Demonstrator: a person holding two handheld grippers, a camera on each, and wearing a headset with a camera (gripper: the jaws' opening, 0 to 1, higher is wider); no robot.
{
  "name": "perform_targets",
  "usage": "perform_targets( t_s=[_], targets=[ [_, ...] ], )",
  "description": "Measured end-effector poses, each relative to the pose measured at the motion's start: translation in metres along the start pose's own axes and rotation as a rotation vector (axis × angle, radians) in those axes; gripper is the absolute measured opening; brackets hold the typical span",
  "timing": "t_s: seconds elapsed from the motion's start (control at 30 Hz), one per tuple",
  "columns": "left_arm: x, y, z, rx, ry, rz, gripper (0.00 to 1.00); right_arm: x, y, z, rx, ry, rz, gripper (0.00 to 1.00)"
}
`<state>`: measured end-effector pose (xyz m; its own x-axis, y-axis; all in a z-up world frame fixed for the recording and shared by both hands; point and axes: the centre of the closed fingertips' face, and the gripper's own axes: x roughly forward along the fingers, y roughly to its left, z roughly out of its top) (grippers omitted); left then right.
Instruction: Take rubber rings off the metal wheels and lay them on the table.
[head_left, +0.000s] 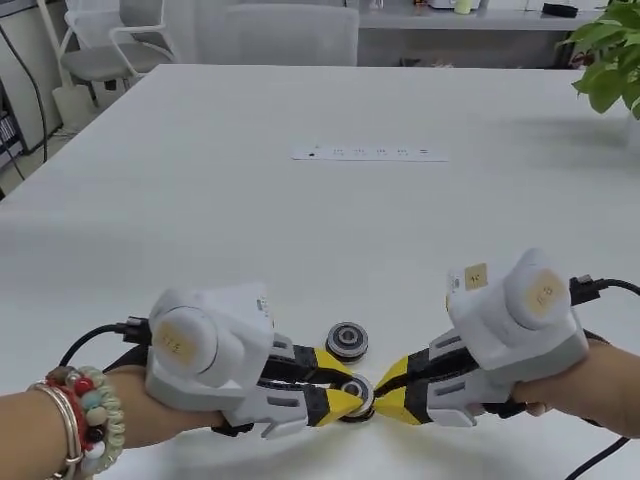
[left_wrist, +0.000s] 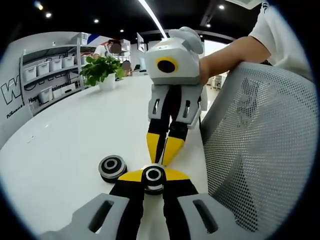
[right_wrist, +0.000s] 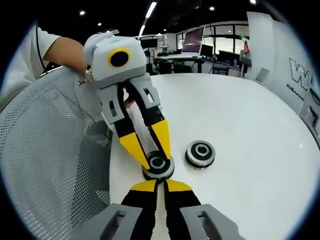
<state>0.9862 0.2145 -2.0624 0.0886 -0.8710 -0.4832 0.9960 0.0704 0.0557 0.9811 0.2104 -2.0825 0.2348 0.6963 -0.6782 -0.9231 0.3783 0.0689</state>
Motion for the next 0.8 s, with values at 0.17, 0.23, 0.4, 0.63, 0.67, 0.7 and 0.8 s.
perform_targets(
  t_s=[0.17,0.23,0.4,0.63,0.67,0.7,0.8],
  targets=[
    [-0.0005,0.0010,-0.0005,-0.004,-0.001,0.006,0.09,0.0003,-0.0011,-0.0002,0.032,0.001,-0.016,0.00],
    [-0.0006,0.0012,-0.0005,-0.006,-0.003,0.007,0.09,0.0009,-0.0019,-0.0001,0.038,0.000,-0.018,0.00],
    [-0.0005,0.0015,-0.0006,-0.010,-0.006,0.007,0.09,0.0019,-0.0031,-0.0002,0.097,0.017,-0.016,0.00],
    [-0.0008,0.0017,-0.0004,-0.015,-0.013,0.009,0.09,0.0011,-0.0060,-0.0019,0.269,0.028,-0.039,0.00],
    [-0.0008,0.0019,-0.0004,-0.015,-0.013,0.009,0.09,0.0012,-0.0064,-0.0016,0.301,0.020,-0.041,0.00],
    [-0.0008,0.0018,-0.0005,-0.015,-0.013,0.009,0.09,0.0003,-0.0069,-0.0014,0.312,0.006,-0.035,0.00],
    [-0.0007,0.0019,-0.0006,-0.015,-0.014,0.008,0.09,-0.0022,-0.0089,-0.0011,0.338,-0.025,-0.033,0.00]
  ],
)
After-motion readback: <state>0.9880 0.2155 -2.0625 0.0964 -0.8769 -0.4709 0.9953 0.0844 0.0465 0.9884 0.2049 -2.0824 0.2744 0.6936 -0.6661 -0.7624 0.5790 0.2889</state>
